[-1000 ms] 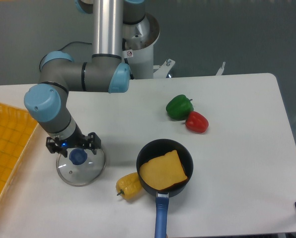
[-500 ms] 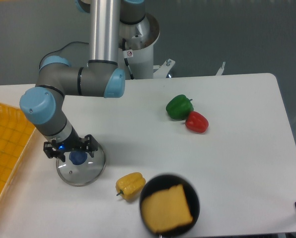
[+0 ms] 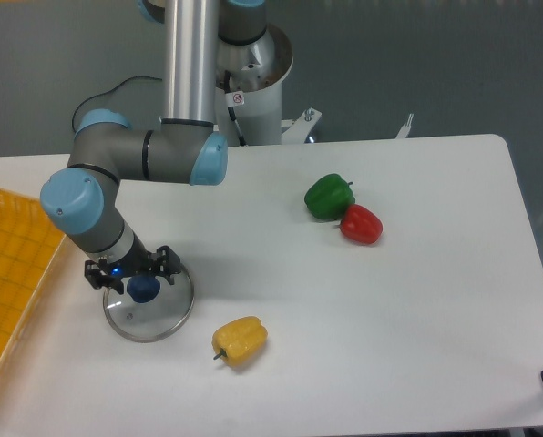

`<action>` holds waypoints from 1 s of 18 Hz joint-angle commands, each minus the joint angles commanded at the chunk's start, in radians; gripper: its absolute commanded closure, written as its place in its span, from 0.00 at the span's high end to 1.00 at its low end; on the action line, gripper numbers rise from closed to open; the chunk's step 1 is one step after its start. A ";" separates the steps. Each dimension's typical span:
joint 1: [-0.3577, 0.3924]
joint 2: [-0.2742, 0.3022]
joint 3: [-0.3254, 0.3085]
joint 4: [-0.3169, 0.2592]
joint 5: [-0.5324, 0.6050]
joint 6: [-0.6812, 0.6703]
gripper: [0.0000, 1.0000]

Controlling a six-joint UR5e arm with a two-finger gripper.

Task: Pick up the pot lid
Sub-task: 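Close the gripper on the blue knob and adjust the grip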

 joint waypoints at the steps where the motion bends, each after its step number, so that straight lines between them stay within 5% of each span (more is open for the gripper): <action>1: 0.000 0.003 -0.002 0.000 0.005 -0.002 1.00; 18: -0.026 -0.025 0.008 0.002 0.009 -0.014 1.00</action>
